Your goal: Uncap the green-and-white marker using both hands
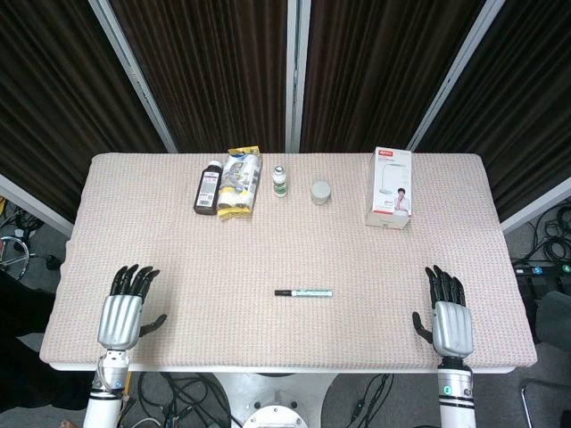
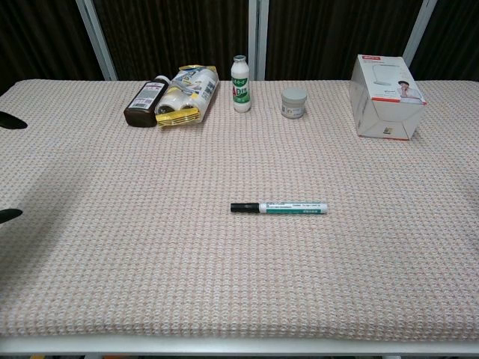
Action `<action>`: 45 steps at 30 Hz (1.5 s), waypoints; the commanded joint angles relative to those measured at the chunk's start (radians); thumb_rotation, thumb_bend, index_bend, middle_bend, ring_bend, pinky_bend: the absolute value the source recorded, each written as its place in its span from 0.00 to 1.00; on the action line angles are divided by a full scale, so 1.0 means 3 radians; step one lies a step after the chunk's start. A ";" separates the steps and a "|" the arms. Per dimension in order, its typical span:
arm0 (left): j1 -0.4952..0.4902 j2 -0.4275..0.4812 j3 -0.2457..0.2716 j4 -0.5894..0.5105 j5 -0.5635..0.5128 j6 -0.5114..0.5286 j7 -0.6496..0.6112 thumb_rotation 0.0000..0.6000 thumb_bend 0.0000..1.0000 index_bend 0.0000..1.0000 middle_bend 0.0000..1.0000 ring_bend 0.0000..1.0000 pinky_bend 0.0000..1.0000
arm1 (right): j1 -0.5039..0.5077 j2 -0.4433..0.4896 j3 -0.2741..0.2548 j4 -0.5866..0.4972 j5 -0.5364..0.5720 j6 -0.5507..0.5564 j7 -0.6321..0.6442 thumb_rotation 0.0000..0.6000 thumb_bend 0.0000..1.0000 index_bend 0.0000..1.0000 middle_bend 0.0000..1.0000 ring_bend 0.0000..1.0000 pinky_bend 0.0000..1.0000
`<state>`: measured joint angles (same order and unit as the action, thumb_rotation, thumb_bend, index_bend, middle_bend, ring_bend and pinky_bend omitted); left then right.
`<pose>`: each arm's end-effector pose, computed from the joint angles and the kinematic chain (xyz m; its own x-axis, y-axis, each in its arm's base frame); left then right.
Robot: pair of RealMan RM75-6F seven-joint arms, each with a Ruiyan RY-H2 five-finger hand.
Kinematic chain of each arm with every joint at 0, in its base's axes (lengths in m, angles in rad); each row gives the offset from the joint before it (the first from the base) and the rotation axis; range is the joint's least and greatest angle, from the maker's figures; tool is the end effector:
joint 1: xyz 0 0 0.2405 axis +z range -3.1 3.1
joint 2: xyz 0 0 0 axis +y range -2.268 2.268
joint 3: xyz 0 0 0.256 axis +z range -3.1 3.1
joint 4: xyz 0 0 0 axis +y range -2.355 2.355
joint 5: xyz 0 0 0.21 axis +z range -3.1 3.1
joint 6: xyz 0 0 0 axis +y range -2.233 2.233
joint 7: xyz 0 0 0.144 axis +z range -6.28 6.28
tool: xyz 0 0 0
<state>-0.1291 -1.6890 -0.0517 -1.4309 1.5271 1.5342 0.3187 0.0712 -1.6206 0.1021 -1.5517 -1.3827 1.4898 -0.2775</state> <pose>-0.2440 0.1875 0.0029 0.3294 -0.0407 0.9433 0.9409 -0.0689 -0.3315 -0.2642 -0.1821 0.0209 0.2262 -0.0138 0.9740 -0.9669 0.1184 0.2262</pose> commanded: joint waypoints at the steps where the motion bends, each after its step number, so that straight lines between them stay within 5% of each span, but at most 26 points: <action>1: 0.0003 0.0001 0.0003 -0.0003 0.0006 0.0008 -0.0006 1.00 0.06 0.19 0.18 0.10 0.10 | 0.0003 0.0007 -0.0003 -0.0012 -0.0004 -0.0001 -0.0008 1.00 0.24 0.06 0.04 0.00 0.00; 15: -0.0014 0.0112 0.0013 -0.0249 0.0031 -0.0015 0.0053 1.00 0.06 0.19 0.18 0.10 0.10 | 0.0132 0.0141 0.0101 -0.0379 0.0009 -0.0081 -0.0276 1.00 0.23 0.07 0.09 0.00 0.00; 24: -0.0080 0.0125 -0.0062 -0.0256 -0.0097 -0.0157 -0.0036 1.00 0.06 0.19 0.18 0.10 0.10 | 0.0579 -0.0049 0.0456 -0.0571 0.0370 -0.0374 -0.1218 1.00 0.23 0.18 0.17 0.03 0.10; 31: -0.0074 0.0133 -0.0070 -0.0275 -0.0231 -0.0233 -0.0047 1.00 0.06 0.19 0.18 0.10 0.10 | 0.0994 -0.0279 0.0636 -0.0610 0.0816 -0.0591 -0.2035 1.00 0.24 0.34 0.35 0.20 0.23; 37: -0.0105 0.0154 -0.0091 -0.0295 -0.0297 -0.0309 -0.0080 1.00 0.06 0.19 0.18 0.10 0.11 | 0.1258 -0.0487 0.0560 -0.0560 0.1216 -0.0722 -0.2542 1.00 0.23 0.39 0.38 0.22 0.22; 45: -0.0166 0.0127 -0.0136 -0.0287 -0.0382 -0.0400 -0.0091 1.00 0.06 0.19 0.18 0.10 0.11 | 0.1412 -0.0763 0.0408 -0.0357 0.1317 -0.0731 -0.2551 1.00 0.23 0.44 0.38 0.22 0.14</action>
<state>-0.1780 -1.6504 -0.0921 -1.5176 1.4136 1.4154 0.2926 0.4923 -1.8452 0.2286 -1.6626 -0.9909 1.2721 -1.0436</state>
